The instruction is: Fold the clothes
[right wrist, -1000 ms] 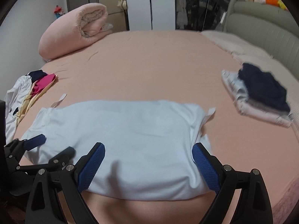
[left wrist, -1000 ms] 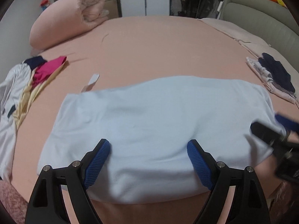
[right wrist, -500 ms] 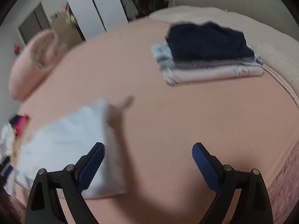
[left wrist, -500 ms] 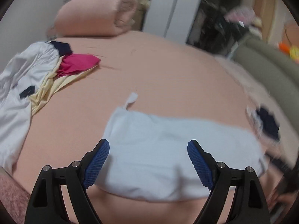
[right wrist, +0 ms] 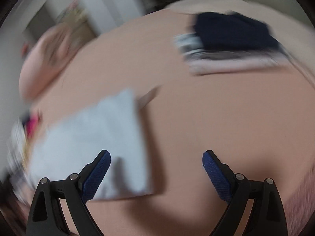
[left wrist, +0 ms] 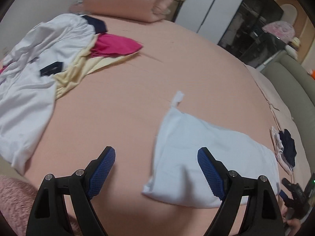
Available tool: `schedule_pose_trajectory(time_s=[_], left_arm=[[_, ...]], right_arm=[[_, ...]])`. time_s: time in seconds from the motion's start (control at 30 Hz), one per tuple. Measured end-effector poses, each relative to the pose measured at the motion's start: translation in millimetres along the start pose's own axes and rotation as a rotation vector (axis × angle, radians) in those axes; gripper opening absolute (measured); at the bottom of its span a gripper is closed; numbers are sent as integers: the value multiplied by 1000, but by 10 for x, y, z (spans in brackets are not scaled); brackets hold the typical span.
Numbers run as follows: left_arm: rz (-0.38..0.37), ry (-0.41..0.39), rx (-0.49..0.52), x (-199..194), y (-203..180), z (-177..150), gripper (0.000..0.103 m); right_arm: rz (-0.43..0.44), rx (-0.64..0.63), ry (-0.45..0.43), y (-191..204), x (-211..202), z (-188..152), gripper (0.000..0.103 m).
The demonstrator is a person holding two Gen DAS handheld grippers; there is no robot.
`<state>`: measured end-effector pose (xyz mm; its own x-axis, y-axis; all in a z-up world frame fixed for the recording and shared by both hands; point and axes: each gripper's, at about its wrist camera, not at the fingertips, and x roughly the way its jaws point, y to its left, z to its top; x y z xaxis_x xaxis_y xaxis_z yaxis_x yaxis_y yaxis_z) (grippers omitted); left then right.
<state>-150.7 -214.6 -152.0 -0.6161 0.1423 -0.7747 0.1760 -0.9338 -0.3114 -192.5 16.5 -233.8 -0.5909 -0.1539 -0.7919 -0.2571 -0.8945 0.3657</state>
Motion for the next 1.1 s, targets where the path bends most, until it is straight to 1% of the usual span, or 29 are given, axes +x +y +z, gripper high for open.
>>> schedule_pose_trajectory(time_s=[0.03, 0.1, 0.17, 0.23, 0.27, 0.37, 0.4, 0.43, 0.47, 0.53, 0.57, 0.6, 0.63, 0.67, 0.7, 0.73, 0.77, 0.8, 0.83, 0.87, 0.9, 0.97, 1.03, 1.07, 1.1], left_arm=[[-26, 2, -4, 7, -1, -12, 86], [-78, 5, -9, 22, -7, -34, 86], [-122, -4, 4, 47, -53, -41, 86], [-168, -3, 12, 42, -93, -59, 86], [-182, -1, 21, 44, -109, -60, 86], [-211, -1, 39, 34, -142, -56, 86], [-216, -3, 33, 24, -146, -57, 86], [-224, -5, 22, 13, -154, -56, 86], [-231, -7, 12, 3, -162, -55, 86], [-244, -7, 7, -1, -191, -58, 86], [-245, -6, 17, 5, -215, -70, 86], [-243, -2, 28, 12, -239, -95, 86], [-242, 6, 32, 37, -258, -108, 86], [-243, 19, 32, 68, -269, -124, 86], [-244, 31, 32, 99, -281, -140, 86], [-245, 42, 32, 127, -292, -155, 86], [-245, 45, 32, 142, -298, -166, 86], [-249, 44, 30, 148, -298, -175, 86], [-253, 43, 27, 154, -294, -181, 86], [-259, 43, 19, 162, -280, -176, 86], [-264, 43, 8, 167, -268, -175, 86], [-271, 45, -15, 190, -231, -160, 86], [-279, 47, -35, 203, -196, -152, 86], [-283, 48, -41, 209, -183, -154, 86], [-287, 49, -42, 212, -178, -159, 86]], right_arm=[[28, 47, 14, 76, 25, -16, 95], [104, 84, 85, 315, 167, -86, 95], [187, 143, 142, 446, 350, -54, 95], [248, 201, 173, 668, 306, -195, 95], [280, 220, 193, 791, 351, -188, 95], [330, 271, 242, 1059, 528, -244, 95], [327, 276, 243, 1131, 693, -175, 95], [306, 268, 227, 1193, 971, -6, 95], [291, 267, 203, 1143, 1078, 139, 95], [272, 285, 143, 867, 950, 361, 95], [271, 290, 115, 919, 952, 420, 95], [275, 276, 89, 812, 880, 447, 94], [263, 238, 78, 656, 791, 472, 92], [236, 187, 74, 739, 796, 501, 86], [197, 130, 65, 737, 747, 541, 61], [157, 77, 46, 755, 701, 571, 41], [136, 46, 24, 691, 636, 605, 36], [123, 18, 5, 511, 492, 660, 26], [115, -23, -11, 534, 425, 698, 23], [109, -68, -23, 661, 427, 727, 23], [106, -116, -39, 662, 368, 763, 22], [108, -222, -68, 588, 179, 833, 22], [122, -350, -92, 440, -140, 867, 22], [130, -411, -102, 395, -287, 849, 22], [139, -476, -105, 370, -344, 759, 22]])
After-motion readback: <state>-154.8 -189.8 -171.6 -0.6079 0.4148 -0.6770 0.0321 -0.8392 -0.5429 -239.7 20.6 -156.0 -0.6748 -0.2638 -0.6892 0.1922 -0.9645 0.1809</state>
